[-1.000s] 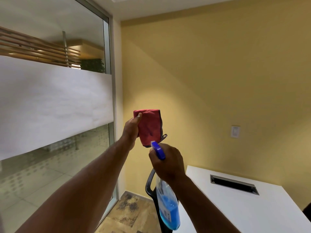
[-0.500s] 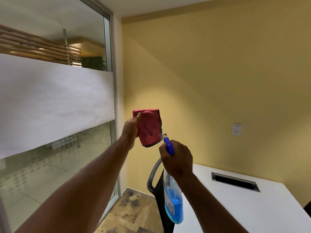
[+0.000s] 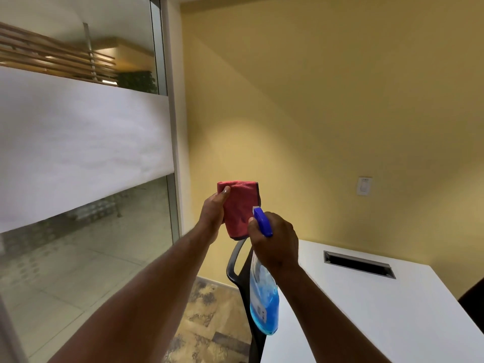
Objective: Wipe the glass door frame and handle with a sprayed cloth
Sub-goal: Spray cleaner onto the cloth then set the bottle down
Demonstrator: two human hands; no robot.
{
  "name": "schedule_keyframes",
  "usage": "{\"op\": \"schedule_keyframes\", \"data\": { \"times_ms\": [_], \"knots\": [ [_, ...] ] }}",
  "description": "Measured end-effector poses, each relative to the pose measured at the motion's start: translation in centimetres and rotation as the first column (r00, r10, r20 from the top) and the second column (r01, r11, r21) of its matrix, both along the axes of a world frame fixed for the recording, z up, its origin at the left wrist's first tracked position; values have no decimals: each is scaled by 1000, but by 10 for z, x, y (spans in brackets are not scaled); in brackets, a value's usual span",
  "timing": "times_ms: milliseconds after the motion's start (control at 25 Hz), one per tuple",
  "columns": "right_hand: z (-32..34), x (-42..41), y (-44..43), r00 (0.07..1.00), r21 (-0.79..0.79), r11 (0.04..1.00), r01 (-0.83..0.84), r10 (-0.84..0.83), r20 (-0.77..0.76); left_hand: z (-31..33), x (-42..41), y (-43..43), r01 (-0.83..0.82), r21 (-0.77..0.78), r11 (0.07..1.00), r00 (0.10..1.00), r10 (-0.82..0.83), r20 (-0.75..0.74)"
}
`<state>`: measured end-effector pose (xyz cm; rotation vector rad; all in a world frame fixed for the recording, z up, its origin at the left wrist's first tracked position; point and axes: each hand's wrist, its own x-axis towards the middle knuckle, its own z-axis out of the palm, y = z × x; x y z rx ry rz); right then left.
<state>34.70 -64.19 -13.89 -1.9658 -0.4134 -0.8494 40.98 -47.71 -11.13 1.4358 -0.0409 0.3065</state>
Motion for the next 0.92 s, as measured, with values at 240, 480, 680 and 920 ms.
{"op": "schedule_keyframes", "data": {
  "times_ms": [240, 480, 680, 920],
  "knots": [
    [-67, 1, -28, 994, 1, 997, 79, -78, -73, -67, -4, -38, 23, -76, 997, 984, -36, -172],
    [-143, -11, -71, 966, -28, 981, 191, -193, -172, -129, -14, -65, 40, -66, 997, 962, -56, -266],
    [-220, -39, -111, 894, -65, 947, 315, -319, -314, -173, -24, -69, 49, -65, 997, 934, -69, -350],
    [-290, -65, -138, 821, -82, 923, 377, -373, -432, -224, -40, -73, 9, -70, 998, 885, -40, -464]
  ]
}}
